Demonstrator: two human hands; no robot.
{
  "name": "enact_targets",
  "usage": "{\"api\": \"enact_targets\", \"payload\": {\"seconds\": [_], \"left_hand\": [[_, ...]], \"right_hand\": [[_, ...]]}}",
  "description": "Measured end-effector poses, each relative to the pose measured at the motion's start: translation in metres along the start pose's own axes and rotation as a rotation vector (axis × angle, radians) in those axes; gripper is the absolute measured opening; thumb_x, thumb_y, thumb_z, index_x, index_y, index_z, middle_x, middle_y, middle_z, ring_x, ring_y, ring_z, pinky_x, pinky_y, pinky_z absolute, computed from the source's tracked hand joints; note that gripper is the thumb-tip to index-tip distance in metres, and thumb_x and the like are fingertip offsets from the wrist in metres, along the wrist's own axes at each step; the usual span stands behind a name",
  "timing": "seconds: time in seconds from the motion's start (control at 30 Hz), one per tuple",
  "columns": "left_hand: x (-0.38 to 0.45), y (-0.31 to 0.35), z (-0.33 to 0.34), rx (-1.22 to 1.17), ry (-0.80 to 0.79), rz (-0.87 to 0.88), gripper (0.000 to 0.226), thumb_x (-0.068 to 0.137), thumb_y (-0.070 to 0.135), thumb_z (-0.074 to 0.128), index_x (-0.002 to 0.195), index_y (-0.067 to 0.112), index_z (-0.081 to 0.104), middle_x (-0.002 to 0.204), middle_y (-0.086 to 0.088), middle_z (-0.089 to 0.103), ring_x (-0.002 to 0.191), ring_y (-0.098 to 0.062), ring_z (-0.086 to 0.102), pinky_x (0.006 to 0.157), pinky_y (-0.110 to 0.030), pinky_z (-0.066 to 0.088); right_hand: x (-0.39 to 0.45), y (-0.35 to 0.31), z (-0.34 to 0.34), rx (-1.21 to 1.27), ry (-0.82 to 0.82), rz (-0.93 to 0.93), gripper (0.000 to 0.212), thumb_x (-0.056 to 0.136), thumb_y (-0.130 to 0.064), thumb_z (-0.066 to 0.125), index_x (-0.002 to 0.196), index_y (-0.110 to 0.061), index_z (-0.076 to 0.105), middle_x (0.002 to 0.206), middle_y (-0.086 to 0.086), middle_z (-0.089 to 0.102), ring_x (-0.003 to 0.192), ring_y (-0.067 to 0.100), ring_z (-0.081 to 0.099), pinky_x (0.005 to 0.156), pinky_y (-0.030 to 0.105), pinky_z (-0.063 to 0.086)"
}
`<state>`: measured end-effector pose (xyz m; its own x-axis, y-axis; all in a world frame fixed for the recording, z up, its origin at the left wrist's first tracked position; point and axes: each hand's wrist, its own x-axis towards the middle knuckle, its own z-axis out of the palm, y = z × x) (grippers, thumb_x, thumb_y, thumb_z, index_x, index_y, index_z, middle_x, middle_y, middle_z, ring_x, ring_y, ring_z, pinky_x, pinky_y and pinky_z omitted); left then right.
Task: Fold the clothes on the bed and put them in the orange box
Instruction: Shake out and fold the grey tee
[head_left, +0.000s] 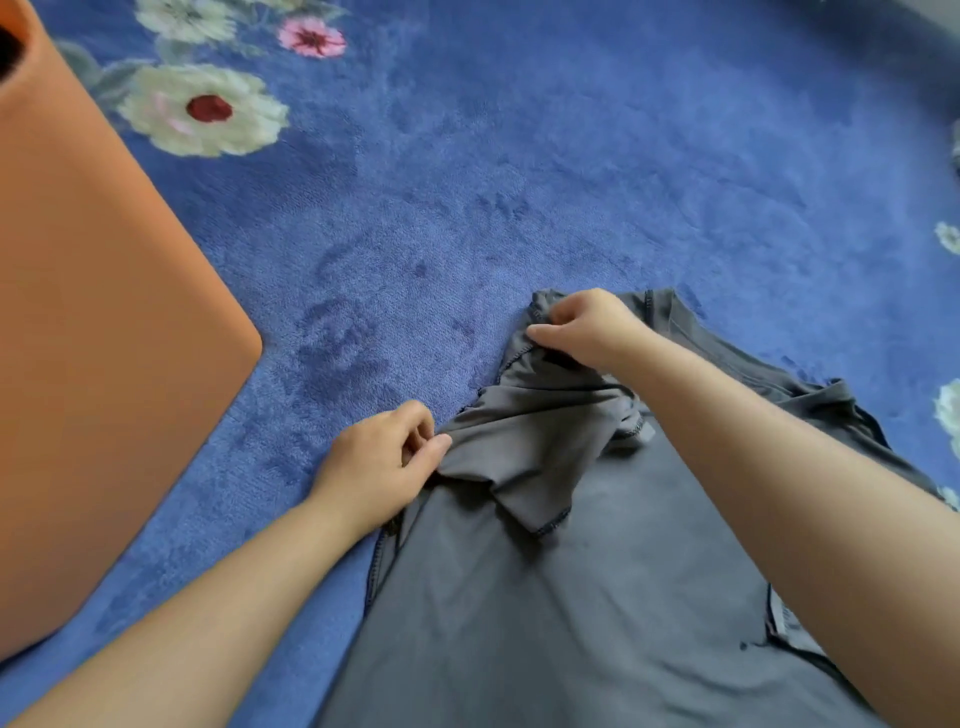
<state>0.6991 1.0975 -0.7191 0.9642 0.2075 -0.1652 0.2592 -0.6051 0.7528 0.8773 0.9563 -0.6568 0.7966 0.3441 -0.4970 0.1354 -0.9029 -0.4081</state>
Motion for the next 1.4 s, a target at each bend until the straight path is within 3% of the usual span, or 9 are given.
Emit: {"api": "enact_targets", "payload": {"seconds": [0.13,0.23,0.7,0.83,0.93,1.03,1.13,1.23,1.4], "left_hand": [[0.020,0.000,-0.003,-0.031,-0.122,-0.142,0.033,0.076,0.040,0.071,0.068,0.029,0.042,0.057,0.012,0.053,0.054,0.003,0.047,0.061,-0.019,0.037],[0.028,-0.005,-0.005,-0.067,-0.241,-0.144,0.030,0.074,0.032,0.076,0.064,0.027,0.048,0.051,0.011,0.052,0.048,0.005,0.049,0.055,-0.012,0.036],[0.040,-0.013,-0.012,-0.123,-0.436,-0.138,0.037,0.069,0.016,0.080,0.053,0.017,0.047,0.035,0.008,0.049,0.033,0.000,0.046,0.046,-0.012,0.037],[0.040,-0.007,-0.014,-0.117,-0.437,-0.142,0.037,0.067,0.025,0.081,0.053,0.018,0.047,0.034,0.009,0.049,0.033,0.000,0.046,0.046,-0.010,0.035],[0.033,-0.004,-0.017,-0.086,-0.399,-0.139,0.044,0.042,0.062,0.062,0.055,0.024,0.046,0.040,0.016,0.050,0.039,0.002,0.045,0.048,-0.010,0.032],[0.020,0.004,-0.016,0.078,-0.348,-0.082,0.065,0.036,0.075,0.046,0.080,0.028,0.053,0.062,0.016,0.056,0.059,0.000,0.052,0.063,-0.021,0.038],[-0.003,0.011,-0.012,0.240,-0.285,-0.084,0.087,0.053,0.067,0.060,0.129,0.030,0.039,0.108,0.000,0.060,0.102,-0.024,0.058,0.082,-0.029,0.041],[-0.022,0.006,0.000,0.267,-0.032,0.218,0.060,0.068,0.050,0.056,0.123,0.035,0.036,0.108,-0.002,0.048,0.095,-0.023,0.055,0.074,-0.037,0.054],[-0.014,0.005,0.009,0.303,0.194,0.479,0.012,0.079,0.027,0.046,0.091,0.024,0.048,0.089,0.004,0.036,0.073,-0.017,0.039,0.058,-0.029,0.046]], "right_hand": [[0.017,-0.021,-0.001,-0.031,0.105,-0.061,0.039,0.093,-0.022,0.052,0.058,-0.015,0.037,0.064,0.002,0.044,0.069,0.022,0.046,0.056,0.029,0.025],[0.030,-0.035,0.010,-0.114,0.156,-0.128,0.023,0.096,-0.022,0.046,0.098,0.000,0.053,0.104,0.018,0.061,0.105,0.032,0.053,0.077,0.032,0.034],[0.064,-0.037,0.028,-0.447,0.288,-0.319,0.039,0.099,-0.039,0.033,0.119,-0.007,0.044,0.114,0.018,0.059,0.105,0.036,0.054,0.071,0.036,0.033],[0.032,-0.017,0.013,-0.294,0.409,-0.373,0.041,0.095,-0.032,0.041,0.122,-0.002,0.049,0.115,0.017,0.055,0.108,0.035,0.049,0.087,0.041,0.037],[-0.018,0.010,0.007,-0.067,0.580,-0.233,0.026,0.092,-0.027,0.047,0.089,-0.002,0.055,0.094,0.018,0.057,0.091,0.032,0.051,0.074,0.034,0.032],[-0.076,0.040,0.021,0.017,0.353,0.159,0.037,0.091,-0.033,0.050,0.062,-0.011,0.043,0.071,0.009,0.053,0.072,0.024,0.047,0.061,0.032,0.026],[-0.118,0.046,0.049,0.534,0.025,0.367,0.035,0.091,-0.035,0.052,0.066,-0.011,0.052,0.064,0.005,0.057,0.050,0.017,0.052,0.049,0.028,0.045],[-0.127,0.043,0.071,0.958,-0.067,0.414,0.027,0.092,-0.030,0.053,0.072,-0.013,0.053,0.061,0.000,0.050,0.040,0.007,0.046,0.039,0.016,0.040],[-0.099,0.046,0.069,1.117,0.299,0.502,0.026,0.088,-0.032,0.061,0.078,-0.012,0.049,0.060,0.001,0.051,0.046,0.015,0.045,0.037,0.017,0.037]]}}
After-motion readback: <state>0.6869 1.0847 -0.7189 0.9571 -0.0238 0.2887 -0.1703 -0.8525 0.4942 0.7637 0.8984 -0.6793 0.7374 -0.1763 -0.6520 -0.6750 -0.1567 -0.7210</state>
